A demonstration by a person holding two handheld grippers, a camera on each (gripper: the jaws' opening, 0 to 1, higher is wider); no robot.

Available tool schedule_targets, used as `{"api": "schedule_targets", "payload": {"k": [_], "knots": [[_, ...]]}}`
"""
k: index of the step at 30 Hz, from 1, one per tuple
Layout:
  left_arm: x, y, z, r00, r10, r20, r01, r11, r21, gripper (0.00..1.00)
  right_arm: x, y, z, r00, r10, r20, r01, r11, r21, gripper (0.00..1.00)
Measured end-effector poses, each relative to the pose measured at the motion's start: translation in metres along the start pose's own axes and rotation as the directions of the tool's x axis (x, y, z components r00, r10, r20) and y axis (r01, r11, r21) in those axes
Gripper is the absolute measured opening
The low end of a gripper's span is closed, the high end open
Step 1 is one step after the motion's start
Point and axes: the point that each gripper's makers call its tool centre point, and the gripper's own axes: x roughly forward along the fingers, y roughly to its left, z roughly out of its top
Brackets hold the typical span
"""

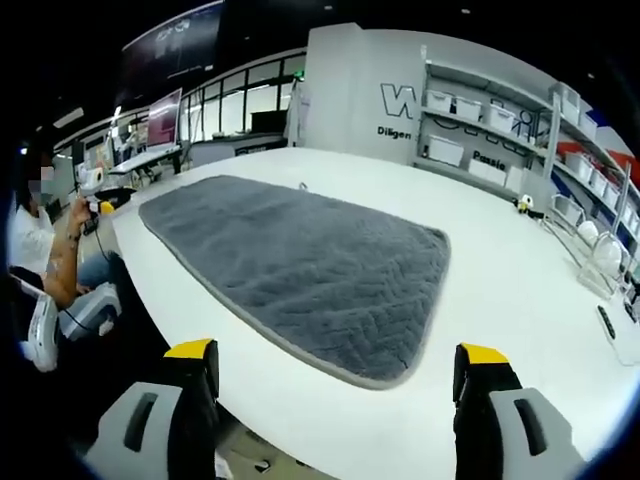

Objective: Open the folded towel by lifting each exposed corner and separating the folded layers until the towel lies flat within the target outline without major curled edges

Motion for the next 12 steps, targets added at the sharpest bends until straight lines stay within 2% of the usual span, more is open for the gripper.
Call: {"api": "schedule_targets", "payload": {"k": [12], "knots": [[0.009,-0.019,0.001,0.999,-0.05,-0.008,0.05,0.998,0.023,0.99,-0.004,-0.005,-0.001,1.0,-0.017,0.02,0.017,1.0,0.002,0.99]]}}
